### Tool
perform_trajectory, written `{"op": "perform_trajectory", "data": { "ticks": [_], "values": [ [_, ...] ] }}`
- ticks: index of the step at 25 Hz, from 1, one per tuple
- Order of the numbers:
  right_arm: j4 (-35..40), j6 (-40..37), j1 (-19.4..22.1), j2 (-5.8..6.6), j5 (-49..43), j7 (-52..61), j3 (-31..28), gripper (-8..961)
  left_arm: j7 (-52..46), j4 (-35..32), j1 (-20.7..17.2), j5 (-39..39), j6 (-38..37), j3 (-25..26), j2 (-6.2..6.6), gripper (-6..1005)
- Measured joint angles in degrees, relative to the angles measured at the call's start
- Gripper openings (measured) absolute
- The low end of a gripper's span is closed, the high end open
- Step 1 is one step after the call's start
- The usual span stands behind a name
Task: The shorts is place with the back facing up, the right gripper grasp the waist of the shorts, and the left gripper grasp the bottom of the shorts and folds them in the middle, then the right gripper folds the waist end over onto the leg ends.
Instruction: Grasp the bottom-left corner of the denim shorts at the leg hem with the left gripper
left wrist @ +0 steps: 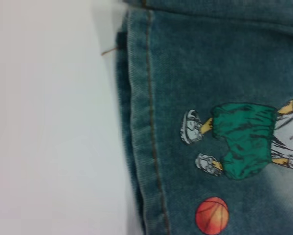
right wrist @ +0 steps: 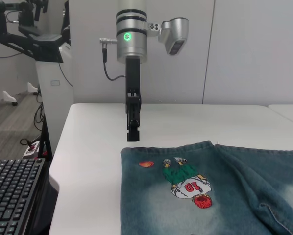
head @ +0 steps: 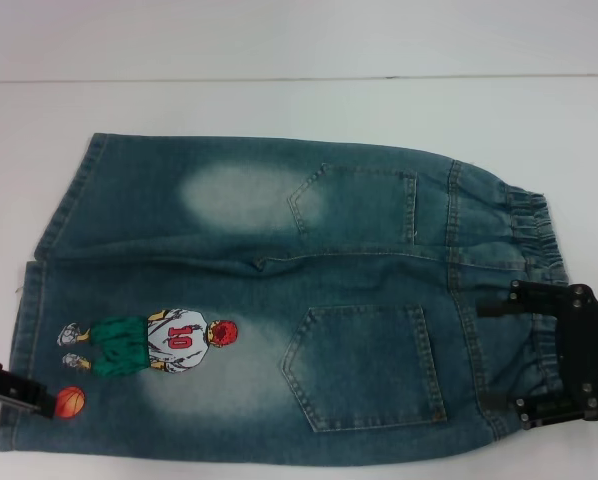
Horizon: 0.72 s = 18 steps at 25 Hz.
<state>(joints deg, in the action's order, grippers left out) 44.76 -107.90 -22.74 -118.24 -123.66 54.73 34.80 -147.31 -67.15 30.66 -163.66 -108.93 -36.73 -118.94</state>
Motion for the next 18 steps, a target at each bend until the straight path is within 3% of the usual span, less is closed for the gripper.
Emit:
{"op": "perform_trajectory", "data": {
  "ticks": [18],
  "values": [
    [0.68, -0.61, 0.25, -0.73, -0.01, -0.20, 0.24, 923, -0.52, 1.26, -1.28, -0.08, 3.61, -3.39, -0.24, 894]
  ]
}}
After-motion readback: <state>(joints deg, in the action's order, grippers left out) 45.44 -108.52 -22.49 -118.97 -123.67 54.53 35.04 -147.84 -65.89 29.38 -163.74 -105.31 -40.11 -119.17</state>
